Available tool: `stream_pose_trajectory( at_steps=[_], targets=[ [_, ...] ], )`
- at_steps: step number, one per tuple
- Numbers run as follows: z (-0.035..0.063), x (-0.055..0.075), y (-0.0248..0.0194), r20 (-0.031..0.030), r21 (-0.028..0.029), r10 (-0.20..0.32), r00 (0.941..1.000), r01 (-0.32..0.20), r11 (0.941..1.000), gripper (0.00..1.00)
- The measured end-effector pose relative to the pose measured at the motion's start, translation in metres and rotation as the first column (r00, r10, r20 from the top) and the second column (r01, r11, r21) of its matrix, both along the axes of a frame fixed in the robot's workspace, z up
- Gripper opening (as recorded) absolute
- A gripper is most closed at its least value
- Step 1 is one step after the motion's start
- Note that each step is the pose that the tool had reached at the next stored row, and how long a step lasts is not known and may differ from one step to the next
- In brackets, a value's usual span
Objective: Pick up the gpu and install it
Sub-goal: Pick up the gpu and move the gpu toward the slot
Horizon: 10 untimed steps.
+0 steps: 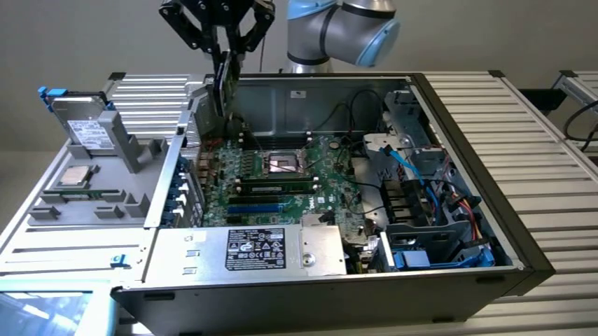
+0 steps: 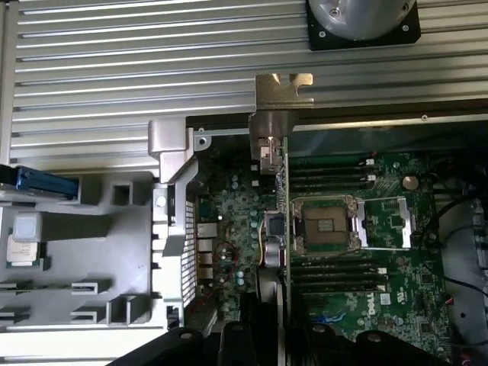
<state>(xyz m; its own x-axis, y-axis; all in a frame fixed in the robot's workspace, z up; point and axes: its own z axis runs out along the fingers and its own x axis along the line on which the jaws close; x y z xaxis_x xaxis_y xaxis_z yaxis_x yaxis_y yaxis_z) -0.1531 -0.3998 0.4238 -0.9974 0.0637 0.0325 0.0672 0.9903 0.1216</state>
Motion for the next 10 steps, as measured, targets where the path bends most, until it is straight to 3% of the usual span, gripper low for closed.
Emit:
stream_pose_trajectory(
  at_steps=[10],
  targets=[
    [-0.0055, 0.03, -0.0094, -0.0022, 0.0, 0.0, 1.0, 0.0, 1.0, 0.28]
  ],
)
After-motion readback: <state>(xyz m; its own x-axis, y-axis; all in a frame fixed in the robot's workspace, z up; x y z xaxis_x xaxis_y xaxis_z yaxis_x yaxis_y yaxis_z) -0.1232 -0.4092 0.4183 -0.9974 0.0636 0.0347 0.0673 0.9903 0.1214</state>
